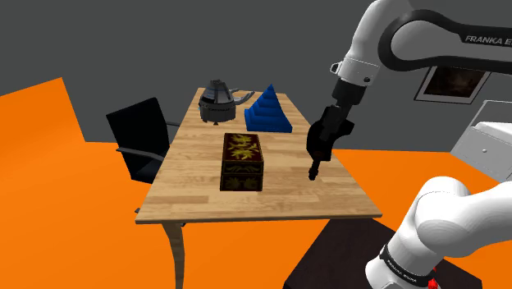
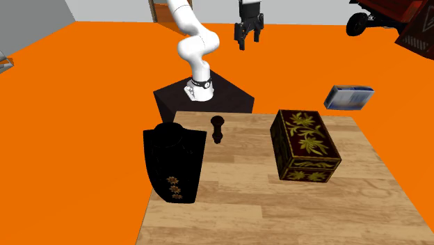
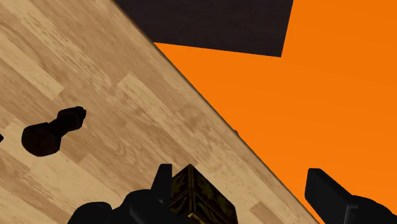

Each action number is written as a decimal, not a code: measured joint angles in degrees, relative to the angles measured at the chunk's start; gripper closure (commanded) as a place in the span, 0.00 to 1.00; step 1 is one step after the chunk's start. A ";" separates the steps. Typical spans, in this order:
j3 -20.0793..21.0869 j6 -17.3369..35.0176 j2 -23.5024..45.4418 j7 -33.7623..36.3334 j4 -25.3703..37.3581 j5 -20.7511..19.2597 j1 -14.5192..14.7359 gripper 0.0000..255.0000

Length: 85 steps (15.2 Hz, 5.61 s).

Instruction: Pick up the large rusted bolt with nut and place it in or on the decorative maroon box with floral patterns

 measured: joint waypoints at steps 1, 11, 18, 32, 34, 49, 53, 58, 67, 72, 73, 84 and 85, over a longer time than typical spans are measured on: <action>0.00 0.00 0.00 0.00 0.00 0.00 0.00 0.00; -10.68 8.03 9.92 -10.16 -1.83 -2.44 -3.51 0.00; -18.93 14.12 21.97 -18.93 0.54 -1.90 -5.05 0.00; -28.38 21.98 44.55 -34.31 7.52 6.82 -6.19 0.00; -28.30 23.64 45.09 -34.80 6.29 7.37 -6.08 0.00; -28.22 24.69 45.87 -35.21 5.92 7.98 -5.96 1.00; -28.21 24.68 45.86 -35.21 5.92 7.98 -5.96 1.00; -28.18 21.84 43.62 -33.67 6.98 6.41 -6.06 1.00; -27.81 15.44 40.18 -30.85 10.68 4.22 -6.15 1.00; -27.53 11.70 38.44 -29.45 13.02 3.27 -6.20 1.00; -27.53 10.95 38.05 -29.28 13.42 3.04 -6.26 1.00; -27.03 2.86 35.82 -26.97 19.75 1.94 -6.25 1.00; -26.99 2.05 35.93 -26.78 20.69 1.99 -6.19 1.00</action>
